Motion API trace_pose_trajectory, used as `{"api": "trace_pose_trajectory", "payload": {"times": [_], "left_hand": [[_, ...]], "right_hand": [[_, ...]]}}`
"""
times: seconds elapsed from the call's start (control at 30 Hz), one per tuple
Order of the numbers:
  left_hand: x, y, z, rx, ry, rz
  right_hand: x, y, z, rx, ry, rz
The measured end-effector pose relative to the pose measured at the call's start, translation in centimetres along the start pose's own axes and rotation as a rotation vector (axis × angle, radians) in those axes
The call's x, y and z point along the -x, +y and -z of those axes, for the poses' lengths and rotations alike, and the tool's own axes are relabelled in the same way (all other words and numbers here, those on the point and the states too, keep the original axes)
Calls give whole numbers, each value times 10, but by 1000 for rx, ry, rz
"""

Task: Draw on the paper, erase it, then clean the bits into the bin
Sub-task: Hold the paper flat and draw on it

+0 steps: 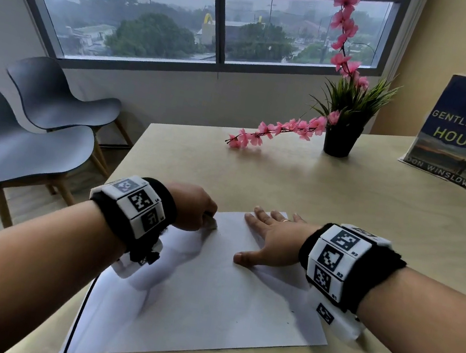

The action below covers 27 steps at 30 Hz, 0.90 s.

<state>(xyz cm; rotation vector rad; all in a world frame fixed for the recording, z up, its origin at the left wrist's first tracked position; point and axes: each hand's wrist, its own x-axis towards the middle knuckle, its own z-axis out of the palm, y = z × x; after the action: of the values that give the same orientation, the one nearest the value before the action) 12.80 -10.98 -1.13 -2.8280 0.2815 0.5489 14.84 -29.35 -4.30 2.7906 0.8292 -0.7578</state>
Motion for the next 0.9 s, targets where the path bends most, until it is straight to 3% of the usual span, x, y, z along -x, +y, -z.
{"api": "trace_pose_trajectory", "payload": {"times": [0.17, 0.33, 0.47, 0.63, 0.77, 0.9], "left_hand": [[8, 9, -7, -29, -16, -66], [2, 6, -3, 37, 23, -17], [4, 19, -4, -3, -1, -86], [-2, 19, 4, 3, 35, -35], [2, 30, 3, -65, -11, -112], [-4, 27, 11, -56, 1, -62]], "right_hand": [[-1, 0, -1, 6, 5, -5], [0, 1, -1, 18, 1, -4], [-1, 0, -2, 17, 10, -9], [-1, 0, -1, 21, 17, -4], [-1, 0, -2, 18, 27, 5], [-2, 1, -2, 26, 37, 5]]}}
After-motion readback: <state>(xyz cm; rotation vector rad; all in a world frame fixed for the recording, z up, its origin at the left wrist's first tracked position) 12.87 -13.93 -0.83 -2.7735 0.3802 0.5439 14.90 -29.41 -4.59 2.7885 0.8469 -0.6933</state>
